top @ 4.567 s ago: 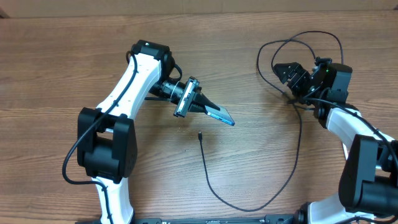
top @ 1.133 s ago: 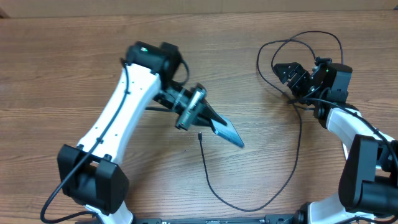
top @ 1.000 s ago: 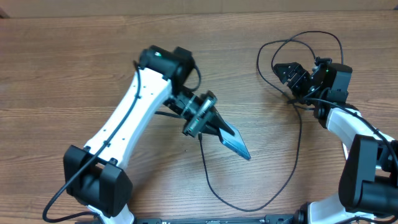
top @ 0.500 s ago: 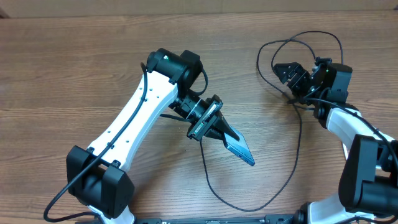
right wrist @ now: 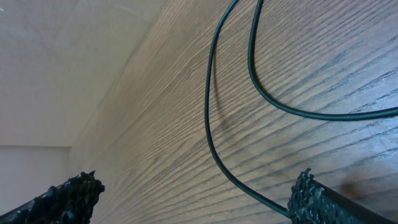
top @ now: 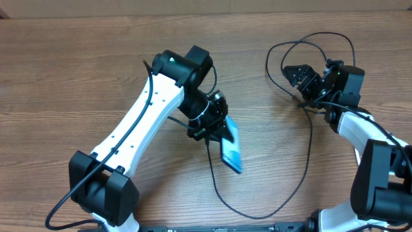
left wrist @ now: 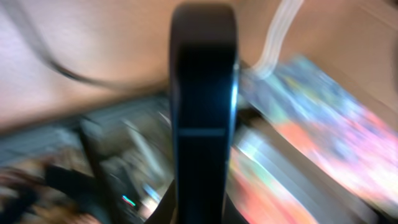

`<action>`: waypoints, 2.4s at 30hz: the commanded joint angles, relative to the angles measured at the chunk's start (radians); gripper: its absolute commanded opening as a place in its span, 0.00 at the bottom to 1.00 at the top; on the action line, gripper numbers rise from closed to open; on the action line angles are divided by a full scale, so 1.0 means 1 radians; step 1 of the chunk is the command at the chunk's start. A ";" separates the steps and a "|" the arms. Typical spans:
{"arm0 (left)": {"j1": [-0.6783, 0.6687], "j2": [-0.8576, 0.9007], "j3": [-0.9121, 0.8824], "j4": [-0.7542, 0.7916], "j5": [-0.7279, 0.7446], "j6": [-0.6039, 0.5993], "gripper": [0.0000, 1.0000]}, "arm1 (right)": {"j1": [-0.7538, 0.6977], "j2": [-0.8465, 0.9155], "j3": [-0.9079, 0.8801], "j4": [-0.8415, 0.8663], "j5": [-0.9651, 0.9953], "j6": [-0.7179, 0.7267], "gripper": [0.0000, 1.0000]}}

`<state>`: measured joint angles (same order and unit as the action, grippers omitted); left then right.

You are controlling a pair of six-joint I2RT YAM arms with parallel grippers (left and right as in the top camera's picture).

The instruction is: Plug charger to phone and switch on socket

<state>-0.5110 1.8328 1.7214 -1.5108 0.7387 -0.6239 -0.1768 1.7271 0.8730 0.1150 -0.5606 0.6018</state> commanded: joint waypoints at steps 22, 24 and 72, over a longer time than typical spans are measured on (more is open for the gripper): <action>0.011 -0.020 -0.014 0.327 -0.825 0.150 0.04 | -0.003 0.003 0.003 0.002 0.010 -0.012 1.00; 0.025 -0.020 -0.035 0.341 -0.828 0.150 0.04 | -0.003 0.003 0.003 0.002 0.010 -0.012 1.00; 0.076 -0.020 -0.510 0.580 -0.824 0.077 0.17 | -0.003 0.003 0.003 0.002 0.010 -0.012 1.00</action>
<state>-0.4271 1.8286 1.2167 -0.9310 -0.0799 -0.5220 -0.1768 1.7271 0.8734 0.1146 -0.5602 0.6014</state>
